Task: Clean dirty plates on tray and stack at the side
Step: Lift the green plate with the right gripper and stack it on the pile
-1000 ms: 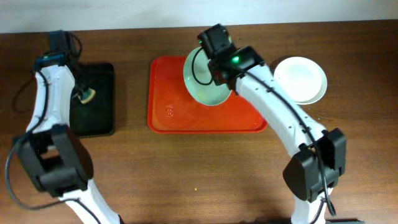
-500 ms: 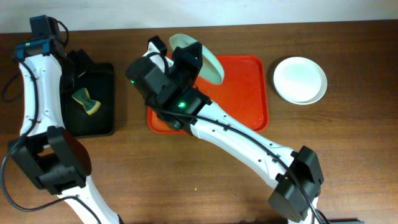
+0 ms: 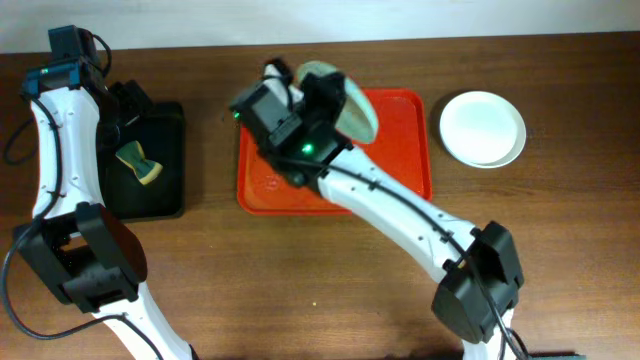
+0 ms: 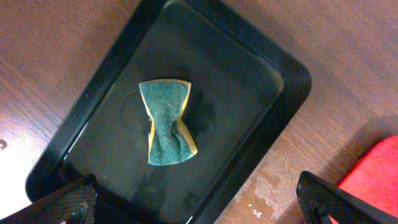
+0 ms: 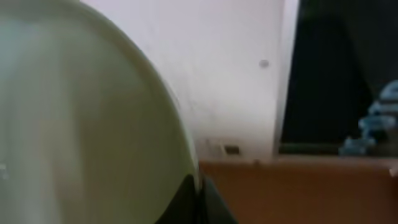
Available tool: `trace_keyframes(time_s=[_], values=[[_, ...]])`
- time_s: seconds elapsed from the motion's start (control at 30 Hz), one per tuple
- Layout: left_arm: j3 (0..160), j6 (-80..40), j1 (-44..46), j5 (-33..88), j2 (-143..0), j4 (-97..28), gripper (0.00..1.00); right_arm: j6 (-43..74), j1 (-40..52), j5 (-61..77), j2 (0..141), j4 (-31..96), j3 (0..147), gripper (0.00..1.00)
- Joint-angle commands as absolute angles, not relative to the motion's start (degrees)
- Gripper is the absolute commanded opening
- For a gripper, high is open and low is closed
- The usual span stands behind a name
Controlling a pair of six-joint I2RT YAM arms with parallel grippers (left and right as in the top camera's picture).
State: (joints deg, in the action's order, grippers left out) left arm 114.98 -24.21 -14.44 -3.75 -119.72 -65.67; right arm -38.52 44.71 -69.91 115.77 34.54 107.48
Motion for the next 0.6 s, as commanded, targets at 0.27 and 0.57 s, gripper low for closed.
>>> trace_keyframes(time_s=[0.27,0.57], values=[[115.48,-23.73,-14.70,-3.64,-118.91,-65.67,0.99,-1.13,-21.50,25.71,120.20,54.76,105.80,0.04],[115.48,-23.73,-14.70,-3.64,-118.91,-65.67,0.99,-0.34,-25.10,13.26,126.50,54.02,104.88,0.87]])
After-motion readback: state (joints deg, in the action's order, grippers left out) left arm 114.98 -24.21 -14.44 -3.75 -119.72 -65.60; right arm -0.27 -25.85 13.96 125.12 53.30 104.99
